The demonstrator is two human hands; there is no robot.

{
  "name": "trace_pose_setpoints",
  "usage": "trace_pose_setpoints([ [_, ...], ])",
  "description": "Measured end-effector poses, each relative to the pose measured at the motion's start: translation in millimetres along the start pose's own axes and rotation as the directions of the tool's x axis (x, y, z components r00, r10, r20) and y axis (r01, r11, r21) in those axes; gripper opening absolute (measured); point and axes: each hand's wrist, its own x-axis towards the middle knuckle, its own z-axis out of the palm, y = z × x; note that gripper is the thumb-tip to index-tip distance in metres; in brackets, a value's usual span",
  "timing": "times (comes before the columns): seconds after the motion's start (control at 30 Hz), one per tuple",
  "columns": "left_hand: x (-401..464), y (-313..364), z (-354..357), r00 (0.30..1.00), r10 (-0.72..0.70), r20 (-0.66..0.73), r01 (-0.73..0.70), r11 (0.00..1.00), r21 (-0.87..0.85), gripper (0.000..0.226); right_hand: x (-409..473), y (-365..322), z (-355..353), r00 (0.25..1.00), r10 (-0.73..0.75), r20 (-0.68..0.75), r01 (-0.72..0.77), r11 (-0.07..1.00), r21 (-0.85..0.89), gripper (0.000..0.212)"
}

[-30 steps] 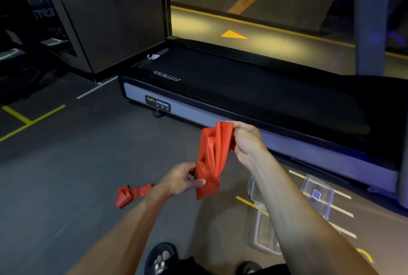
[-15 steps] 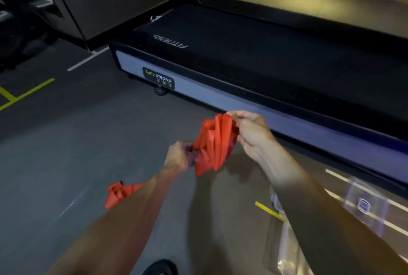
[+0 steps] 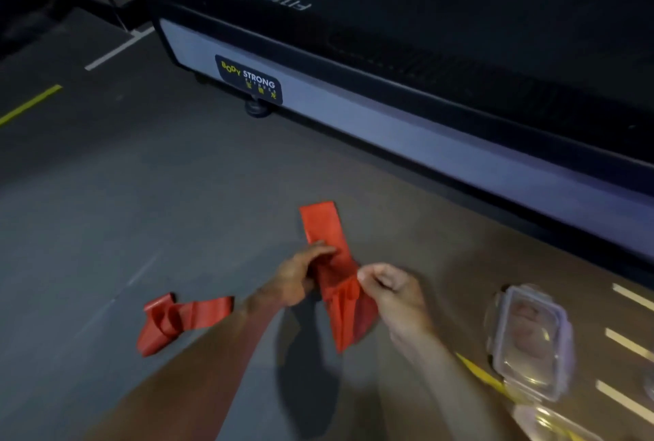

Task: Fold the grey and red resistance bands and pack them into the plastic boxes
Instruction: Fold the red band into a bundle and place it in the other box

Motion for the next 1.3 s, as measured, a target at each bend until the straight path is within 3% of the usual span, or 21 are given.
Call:
trace_pose_setpoints([
  [0.07,-1.5,-19.7,7.7,0.999,0.029,0.028,-0.029,0.999,0.026,0.079,-4.1,25.6,-2.7,0.999,0.041,-0.031,-0.042,0.998,-0.038,0.031],
  [0.17,-0.6,-24.8,5.0,1.0,0.003,-0.026,-0.004,1.0,-0.005,0.085,-13.9,44.9,-1.1,0.996,0.064,-0.054,-0.065,0.998,-0.017,0.028],
  [0.27,3.2,-16.8,-7.3,0.989,0.065,-0.133,-0.066,0.998,-0.003,0.073,-21.6,50.6,2.3,0.996,0.068,-0.064,-0.067,0.997,0.031,0.023],
  [0.33,18.0,-21.3,-17.0,0.955,0.042,-0.295,-0.038,0.999,0.017,0.06,-23.4,52.5,2.2,0.996,0.068,-0.064,-0.064,0.996,0.056,0.022],
  [0.4,34.7,-21.5,-29.1,0.911,-0.118,-0.396,0.107,0.993,-0.05,0.039,-23.7,56.1,0.9,0.995,0.07,-0.071,-0.066,0.996,0.059,0.02],
  [0.47,51.2,-17.9,-35.1,0.866,-0.346,-0.362,0.284,0.935,-0.215,0.012,-25.2,59.5,0.2,0.994,0.077,-0.077,-0.073,0.996,0.052,0.02],
  [0.53,68.3,-10.9,-36.7,0.824,-0.505,-0.257,0.399,0.84,-0.368,0.022,-25.9,60.6,-0.3,0.993,0.077,-0.084,-0.074,0.997,0.039,0.022],
  [0.6,82.7,-5.8,-37.3,0.793,-0.566,-0.225,0.453,0.795,-0.403,0.029,-25.0,61.5,-1.6,0.995,0.074,-0.073,-0.073,0.997,0.014,0.023],
  [0.8,101.8,-10.0,-43.6,0.773,-0.598,-0.213,0.524,0.79,-0.318,0.03,-34.7,62.8,-12.5,0.995,0.095,0.011,-0.094,0.993,-0.069,0.013],
  [1.0,114.3,6.3,-54.4,0.783,-0.586,-0.208,0.417,0.742,-0.524,0.024,-59.5,59.0,-19.4,0.99,0.14,0.032,-0.14,0.99,0.008,0.006],
  [1.1,114.1,14.3,-61.0,0.802,-0.547,-0.242,0.337,0.747,-0.572,0.025,-75.7,57.8,-19.0,0.983,0.173,0.065,-0.176,0.984,0.036,0.02],
  [1.17,112.4,19.1,-64.8,0.816,-0.525,-0.241,0.305,0.746,-0.592,0.026,-86.1,59.6,-17.2,0.977,0.205,0.055,-0.206,0.979,-0.001,0.013],
  [1.3,100.8,22.7,-66.0,0.853,-0.496,-0.161,0.312,0.732,-0.605,0.02,-110.2,62.3,-17.9,0.973,0.225,0.04,-0.216,0.962,-0.166,0.034],
])
